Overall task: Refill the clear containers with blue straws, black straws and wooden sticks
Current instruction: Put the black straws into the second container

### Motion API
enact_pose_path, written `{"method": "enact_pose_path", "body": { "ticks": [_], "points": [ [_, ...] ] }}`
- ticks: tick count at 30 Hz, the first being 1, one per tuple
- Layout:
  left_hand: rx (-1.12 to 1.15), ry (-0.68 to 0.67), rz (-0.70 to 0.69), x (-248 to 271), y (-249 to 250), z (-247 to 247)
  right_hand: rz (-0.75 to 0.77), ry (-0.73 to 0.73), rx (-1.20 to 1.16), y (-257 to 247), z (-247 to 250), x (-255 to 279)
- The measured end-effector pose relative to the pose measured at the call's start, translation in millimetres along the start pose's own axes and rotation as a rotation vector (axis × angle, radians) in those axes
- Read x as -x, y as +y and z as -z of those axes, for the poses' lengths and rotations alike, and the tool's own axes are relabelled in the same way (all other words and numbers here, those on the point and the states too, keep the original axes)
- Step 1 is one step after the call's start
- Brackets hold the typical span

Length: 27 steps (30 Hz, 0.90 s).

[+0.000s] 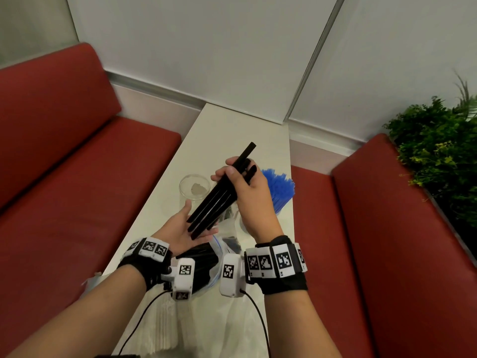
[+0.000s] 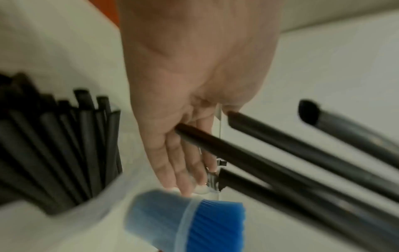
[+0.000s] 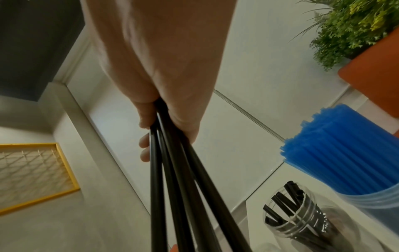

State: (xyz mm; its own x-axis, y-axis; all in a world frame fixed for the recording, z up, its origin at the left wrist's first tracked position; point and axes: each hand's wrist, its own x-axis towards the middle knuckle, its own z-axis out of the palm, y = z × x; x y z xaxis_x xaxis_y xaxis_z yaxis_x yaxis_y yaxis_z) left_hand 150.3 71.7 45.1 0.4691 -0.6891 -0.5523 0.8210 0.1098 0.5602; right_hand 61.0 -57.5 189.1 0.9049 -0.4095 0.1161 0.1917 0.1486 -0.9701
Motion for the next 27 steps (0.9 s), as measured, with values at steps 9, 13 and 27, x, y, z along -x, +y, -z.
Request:
{"method": "enact_pose_path", "body": {
  "ticks": [9,13,27],
  "points": [
    [0.328,-0.104,0.117,-3.3,1.2,-23.7,0.038,0.132,-0.072,16.4,7.0,-6.7],
    [0.331,-0.133,0.073,-5.3,2.4,-44.0,-0.017,0.108,-0.011,30.6,3.6,-2.6],
    [-0.024,-0.114,0.197,-17.0,8.0,-43.0,-0.089,-0.004,0.034,49.1,13.8,-20.1]
  ]
}}
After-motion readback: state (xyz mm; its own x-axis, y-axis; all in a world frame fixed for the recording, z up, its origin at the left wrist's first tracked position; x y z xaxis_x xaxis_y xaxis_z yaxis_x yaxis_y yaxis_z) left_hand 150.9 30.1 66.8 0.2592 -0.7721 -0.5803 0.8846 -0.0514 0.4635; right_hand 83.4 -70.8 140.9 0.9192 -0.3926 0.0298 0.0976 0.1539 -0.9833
